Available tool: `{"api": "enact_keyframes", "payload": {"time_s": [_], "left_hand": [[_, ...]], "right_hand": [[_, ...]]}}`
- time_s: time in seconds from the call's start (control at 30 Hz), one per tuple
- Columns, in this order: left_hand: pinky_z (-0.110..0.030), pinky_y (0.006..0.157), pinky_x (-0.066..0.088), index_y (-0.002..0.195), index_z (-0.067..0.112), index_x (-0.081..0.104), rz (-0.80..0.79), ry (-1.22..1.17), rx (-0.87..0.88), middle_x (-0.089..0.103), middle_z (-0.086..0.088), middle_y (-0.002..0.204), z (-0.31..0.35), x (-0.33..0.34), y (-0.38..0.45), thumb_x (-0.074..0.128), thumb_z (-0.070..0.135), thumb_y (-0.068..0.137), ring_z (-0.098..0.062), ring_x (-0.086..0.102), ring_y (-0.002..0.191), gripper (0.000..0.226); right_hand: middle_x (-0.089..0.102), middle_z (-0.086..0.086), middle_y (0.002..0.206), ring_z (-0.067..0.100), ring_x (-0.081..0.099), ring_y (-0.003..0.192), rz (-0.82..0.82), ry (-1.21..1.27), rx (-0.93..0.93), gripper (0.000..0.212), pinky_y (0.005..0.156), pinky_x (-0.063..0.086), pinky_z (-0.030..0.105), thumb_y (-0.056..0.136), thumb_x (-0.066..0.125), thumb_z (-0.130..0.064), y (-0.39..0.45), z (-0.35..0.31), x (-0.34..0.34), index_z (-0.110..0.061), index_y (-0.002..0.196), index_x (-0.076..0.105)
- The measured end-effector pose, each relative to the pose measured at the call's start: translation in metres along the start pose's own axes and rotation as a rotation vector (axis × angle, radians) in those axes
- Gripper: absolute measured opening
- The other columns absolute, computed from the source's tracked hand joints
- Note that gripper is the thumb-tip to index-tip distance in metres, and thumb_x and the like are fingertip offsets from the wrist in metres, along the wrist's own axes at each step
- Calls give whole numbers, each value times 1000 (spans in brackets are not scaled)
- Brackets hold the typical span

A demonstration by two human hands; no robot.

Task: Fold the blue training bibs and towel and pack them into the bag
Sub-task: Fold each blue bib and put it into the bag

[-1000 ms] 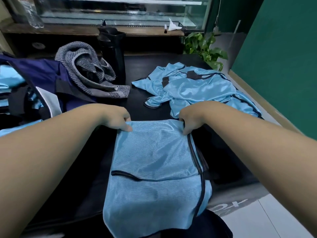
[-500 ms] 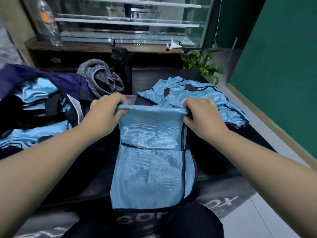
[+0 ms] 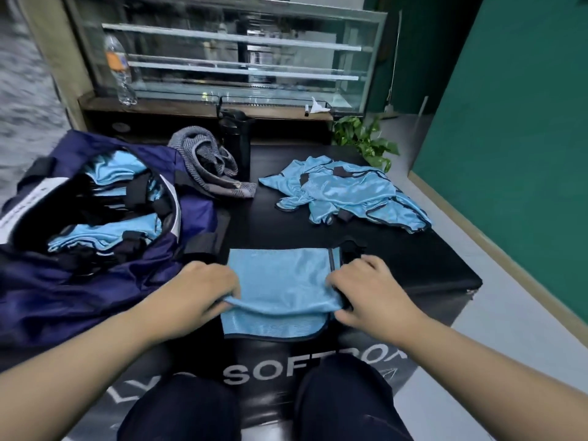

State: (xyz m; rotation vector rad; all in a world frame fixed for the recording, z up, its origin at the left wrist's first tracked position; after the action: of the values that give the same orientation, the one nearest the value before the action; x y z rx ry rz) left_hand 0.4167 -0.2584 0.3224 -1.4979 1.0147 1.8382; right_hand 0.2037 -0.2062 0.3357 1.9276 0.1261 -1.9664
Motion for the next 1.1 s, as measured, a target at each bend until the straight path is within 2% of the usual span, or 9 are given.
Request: {"api": "enact_keyframes", "payload": {"time_s": [0.1,0.23,0.37,0.47,0.53,0.7,0.9,1.0,1.1], "left_hand": [[-23,77,33,87,37,47,-109,61,63,55,19,90,10,19,-12,48,43,84,0,55,86,7],[-23,82,31,79,35,52,-186,107,68,54,18,86,15,28,-4,39,59,89,3,49,84,29],[-26,83,36,89,29,55,-195,102,-35,53,14,87,14,25,26,29,57,92,-6,52,83,39],[-28,84,40,104,26,52,-152,80,-217,51,12,98,4,20,54,44,43,96,-13,54,91,21],[-33,90,41,117,25,49,-132,123,-300,49,5,116,-3,25,70,46,39,97,-18,50,108,25],[-42,104,30,144,21,32,-237,8,-568,40,-3,142,-39,51,92,43,31,100,-24,36,131,46],[-38,97,34,114,19,53,-344,-34,-572,47,-2,120,-59,66,107,46,33,98,-25,40,118,22],[-37,93,41,107,12,49,-351,-110,-555,52,-8,115,-59,69,109,47,30,98,-28,50,107,21],[-32,73,39,96,12,42,-313,-223,-561,54,-3,92,-54,67,105,51,27,96,-24,52,85,18]], "right_hand": [[55,-14,75,12,58,76,-67,-33,-34,32,89,45,38,71,48,-60,-11,-11,18,-31,79,60],[57,-8,92,15,50,91,-121,81,83,57,81,38,31,84,16,-59,-2,-8,20,-24,91,60],[49,4,113,23,52,101,-84,225,367,27,76,40,31,97,45,-35,12,11,18,-12,111,49],[49,11,120,28,55,106,-194,281,625,47,74,39,32,95,48,-46,13,31,31,-6,118,42],[53,13,121,30,55,110,-274,308,752,61,75,39,32,92,50,-54,12,44,41,-3,123,38],[47,1,77,21,53,76,-282,553,846,62,48,33,26,87,65,-43,23,57,56,0,118,33],[36,0,66,12,36,56,-373,664,816,38,49,28,25,83,70,-16,39,63,71,-12,69,35],[43,0,69,14,43,61,-421,550,744,32,48,31,24,82,68,-12,54,67,67,-13,70,39],[50,3,86,26,54,85,-328,404,685,16,61,38,28,86,58,-9,79,74,51,-9,84,41]]}}
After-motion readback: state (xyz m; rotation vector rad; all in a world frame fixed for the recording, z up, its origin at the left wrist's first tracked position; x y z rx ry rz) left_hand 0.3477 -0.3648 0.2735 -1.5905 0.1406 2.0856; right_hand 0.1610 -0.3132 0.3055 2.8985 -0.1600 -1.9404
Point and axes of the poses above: each hand's wrist, its own y-axis towards the middle knuckle, its own x-axis out of the palm, z = x × y, the point moved 8 cm from there along y, towards the middle knuckle
